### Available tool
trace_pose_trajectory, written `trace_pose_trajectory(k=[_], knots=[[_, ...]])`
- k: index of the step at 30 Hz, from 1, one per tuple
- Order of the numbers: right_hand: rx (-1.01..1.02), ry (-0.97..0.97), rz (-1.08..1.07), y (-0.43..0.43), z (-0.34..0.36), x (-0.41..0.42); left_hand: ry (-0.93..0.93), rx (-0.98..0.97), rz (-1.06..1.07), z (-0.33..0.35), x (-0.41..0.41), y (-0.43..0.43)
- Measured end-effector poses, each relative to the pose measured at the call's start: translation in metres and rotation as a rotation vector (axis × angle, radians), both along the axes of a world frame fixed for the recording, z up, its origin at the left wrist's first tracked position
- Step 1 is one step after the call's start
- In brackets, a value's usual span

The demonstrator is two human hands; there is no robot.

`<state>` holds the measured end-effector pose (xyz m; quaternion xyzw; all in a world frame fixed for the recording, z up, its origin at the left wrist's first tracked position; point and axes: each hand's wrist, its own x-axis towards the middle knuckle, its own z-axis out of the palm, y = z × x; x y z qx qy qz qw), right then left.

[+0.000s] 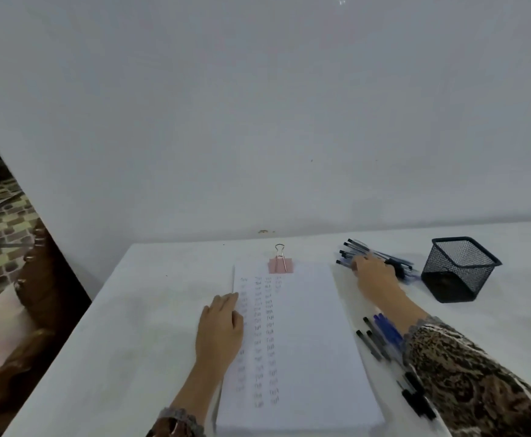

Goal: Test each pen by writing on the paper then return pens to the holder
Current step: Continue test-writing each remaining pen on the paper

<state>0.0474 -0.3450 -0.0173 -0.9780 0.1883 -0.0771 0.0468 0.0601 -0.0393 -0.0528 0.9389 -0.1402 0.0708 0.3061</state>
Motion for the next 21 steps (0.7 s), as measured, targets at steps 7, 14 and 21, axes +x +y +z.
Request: trace_pose_trajectory(k=[7, 14, 21], knots=[[1.813, -0.608, 0.121, 0.053, 0.046, -0.002, -0.042, 0.032, -0.028, -0.004, 0.000, 0.001], [2.393, -0.958, -0.027, 0.090, 0.007, 0.003, -0.018, 0.045, -0.024, -0.003, 0.000, 0.001], [2.468, -0.970, -0.047, 0.097, 0.000, 0.013, -0.012, 0.035, -0.022, -0.003, -0.001, 0.001]])
